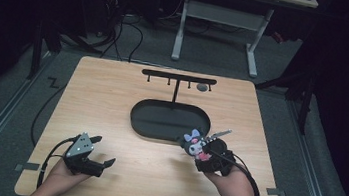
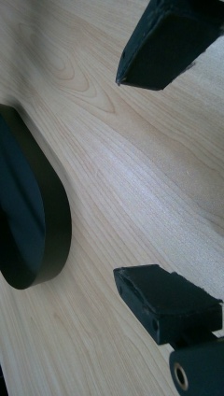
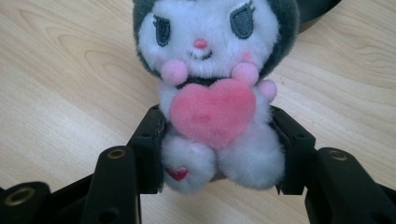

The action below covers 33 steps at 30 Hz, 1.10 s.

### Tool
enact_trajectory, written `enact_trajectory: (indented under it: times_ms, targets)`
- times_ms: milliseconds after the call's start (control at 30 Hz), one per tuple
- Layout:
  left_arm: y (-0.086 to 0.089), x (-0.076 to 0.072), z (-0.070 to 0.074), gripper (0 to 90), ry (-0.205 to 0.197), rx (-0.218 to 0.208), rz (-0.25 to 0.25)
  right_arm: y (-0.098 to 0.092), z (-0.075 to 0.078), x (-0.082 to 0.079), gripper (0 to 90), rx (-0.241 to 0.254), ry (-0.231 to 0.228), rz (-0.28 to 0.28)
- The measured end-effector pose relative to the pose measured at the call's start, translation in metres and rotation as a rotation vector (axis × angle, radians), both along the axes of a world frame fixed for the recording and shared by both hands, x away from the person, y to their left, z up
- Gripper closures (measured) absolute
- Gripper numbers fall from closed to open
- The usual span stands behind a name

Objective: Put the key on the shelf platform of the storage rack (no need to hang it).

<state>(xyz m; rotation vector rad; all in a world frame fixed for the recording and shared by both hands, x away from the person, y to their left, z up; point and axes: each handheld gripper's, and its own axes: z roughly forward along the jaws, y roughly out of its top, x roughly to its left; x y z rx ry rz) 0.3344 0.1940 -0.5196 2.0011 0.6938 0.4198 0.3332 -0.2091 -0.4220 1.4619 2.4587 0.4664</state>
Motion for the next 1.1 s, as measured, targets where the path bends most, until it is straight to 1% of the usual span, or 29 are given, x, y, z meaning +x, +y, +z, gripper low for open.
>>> enact_trajectory:
  times_ms: [133, 300, 400, 467, 600, 800, 933, 967, 1067, 1100]
  targets:
    - [0.0, 0.0, 0.0, 7.7, 0.001, -0.001, 0.0, -0.002, 0.002, 0.006, 47.1, 0.006, -0.01, -0.015]
    - [0.001, 0.0, 0.0, 7.7, 0.001, -0.003, 0.0, -0.004, 0.004, 0.016, 47.1, 0.002, -0.02, -0.029]
    - [0.001, 0.0, 0.0, 7.7, 0.001, -0.003, 0.0, -0.004, 0.004, 0.019, 47.1, 0.004, -0.023, -0.028]
    - [0.001, 0.0, 0.0, 7.7, 0.002, -0.002, -0.001, -0.003, 0.004, 0.022, 47.1, 0.006, -0.022, -0.034]
    - [0.001, -0.001, 0.0, 7.7, 0.001, -0.004, -0.001, 0.0, 0.001, 0.028, 47.1, 0.002, -0.02, -0.029]
    - [0.001, -0.001, 0.0, 7.7, -0.001, -0.002, 0.0, 0.005, -0.001, 0.037, 47.1, 0.013, -0.009, -0.037]
    - [0.001, -0.001, 0.0, 7.7, -0.001, -0.002, -0.001, 0.007, -0.002, 0.044, 47.1, 0.014, -0.014, -0.034]
    - [0.001, -0.001, 0.0, 7.7, 0.0, -0.002, -0.001, 0.007, -0.002, 0.046, 47.1, 0.02, -0.009, -0.045]
    - [0.001, -0.001, 0.0, 7.7, 0.001, -0.003, -0.001, 0.007, -0.002, 0.051, 47.1, 0.025, -0.008, -0.049]
    - [0.002, -0.001, 0.0, 7.7, 0.001, -0.003, -0.001, 0.008, -0.001, 0.055, 47.1, 0.029, -0.006, -0.062]
